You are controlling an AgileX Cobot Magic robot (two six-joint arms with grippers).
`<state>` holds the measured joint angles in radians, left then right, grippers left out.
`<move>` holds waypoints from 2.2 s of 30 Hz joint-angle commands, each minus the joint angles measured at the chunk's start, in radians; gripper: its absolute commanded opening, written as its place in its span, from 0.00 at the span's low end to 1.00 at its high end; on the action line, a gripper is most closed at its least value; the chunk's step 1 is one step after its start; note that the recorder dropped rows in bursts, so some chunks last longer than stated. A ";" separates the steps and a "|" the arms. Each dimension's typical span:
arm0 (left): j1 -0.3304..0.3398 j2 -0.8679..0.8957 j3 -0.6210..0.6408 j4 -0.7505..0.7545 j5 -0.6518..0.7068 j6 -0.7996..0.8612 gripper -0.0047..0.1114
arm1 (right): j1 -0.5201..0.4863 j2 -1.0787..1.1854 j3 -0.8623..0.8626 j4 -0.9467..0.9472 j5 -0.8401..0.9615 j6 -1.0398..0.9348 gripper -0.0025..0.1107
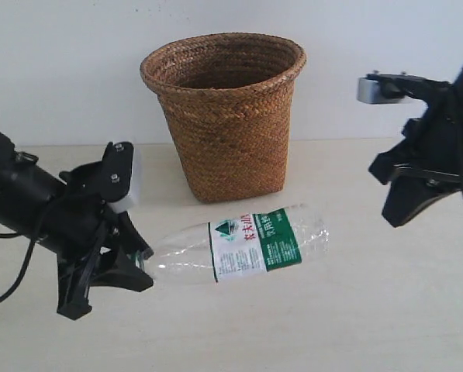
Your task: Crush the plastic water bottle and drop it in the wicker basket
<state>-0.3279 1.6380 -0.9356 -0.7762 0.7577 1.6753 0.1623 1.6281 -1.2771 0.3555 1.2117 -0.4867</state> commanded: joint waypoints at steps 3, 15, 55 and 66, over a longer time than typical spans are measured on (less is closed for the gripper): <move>0.001 -0.085 -0.100 -0.020 0.077 -0.050 0.08 | -0.150 -0.013 0.080 0.001 -0.085 -0.023 0.02; 0.004 0.016 -0.473 -0.383 -0.361 -0.043 0.42 | -0.153 -0.011 0.101 0.123 -0.157 -0.080 0.02; 0.008 0.073 -0.593 0.748 0.410 -1.169 0.08 | -0.153 -0.038 0.029 -0.423 -0.089 0.261 0.02; 0.008 -0.154 -0.367 0.776 0.349 -1.286 0.08 | -0.153 -0.314 0.161 -0.410 -0.245 0.307 0.02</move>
<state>-0.3220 1.5443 -1.3650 0.0000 1.1404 0.4046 0.0112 1.3823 -1.1743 -0.0506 1.0373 -0.1829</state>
